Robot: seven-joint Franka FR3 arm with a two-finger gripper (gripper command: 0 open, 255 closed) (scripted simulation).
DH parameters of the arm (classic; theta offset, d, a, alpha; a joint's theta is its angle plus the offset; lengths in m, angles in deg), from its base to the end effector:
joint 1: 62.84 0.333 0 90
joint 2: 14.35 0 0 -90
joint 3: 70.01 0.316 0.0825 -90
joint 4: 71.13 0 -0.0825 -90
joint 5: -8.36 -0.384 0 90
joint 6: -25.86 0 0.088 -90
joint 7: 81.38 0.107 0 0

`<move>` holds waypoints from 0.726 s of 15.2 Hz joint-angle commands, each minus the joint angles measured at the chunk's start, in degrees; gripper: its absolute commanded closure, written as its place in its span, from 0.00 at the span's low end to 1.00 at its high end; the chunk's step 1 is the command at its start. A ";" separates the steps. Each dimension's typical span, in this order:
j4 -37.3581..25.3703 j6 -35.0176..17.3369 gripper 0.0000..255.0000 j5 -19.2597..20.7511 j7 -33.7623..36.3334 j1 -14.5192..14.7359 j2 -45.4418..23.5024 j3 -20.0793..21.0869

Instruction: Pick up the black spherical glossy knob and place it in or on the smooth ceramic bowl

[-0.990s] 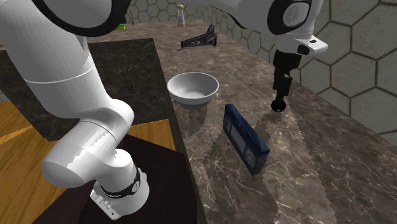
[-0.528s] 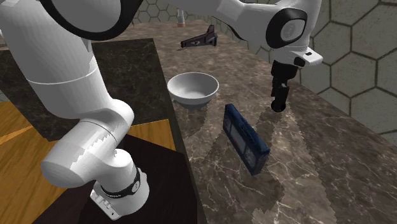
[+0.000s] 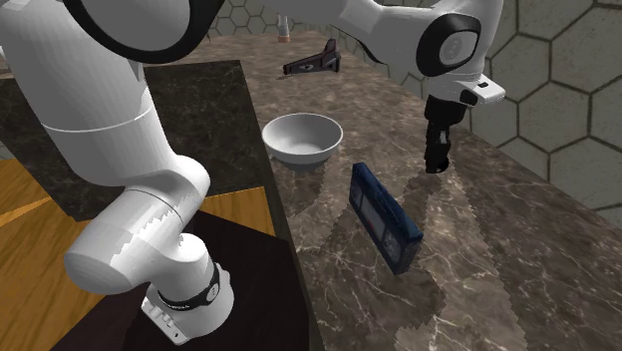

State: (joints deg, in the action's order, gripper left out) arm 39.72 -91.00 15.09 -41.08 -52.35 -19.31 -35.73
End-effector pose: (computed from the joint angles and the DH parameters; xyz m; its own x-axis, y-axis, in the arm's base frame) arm 0.4208 0.3987 0.4510 0.9899 0.1269 0.0625 0.1257 -0.9918 0.0227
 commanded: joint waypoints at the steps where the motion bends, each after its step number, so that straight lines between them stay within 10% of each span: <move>1: 0.00 0.00 1.00 0.00 0.00 0.00 0.00 0.00; 11: -1.62 2.15 1.00 -0.55 -0.46 -0.07 0.68 0.04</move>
State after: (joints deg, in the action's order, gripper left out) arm 38.72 -89.55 14.63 -41.51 -52.46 -18.72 -35.73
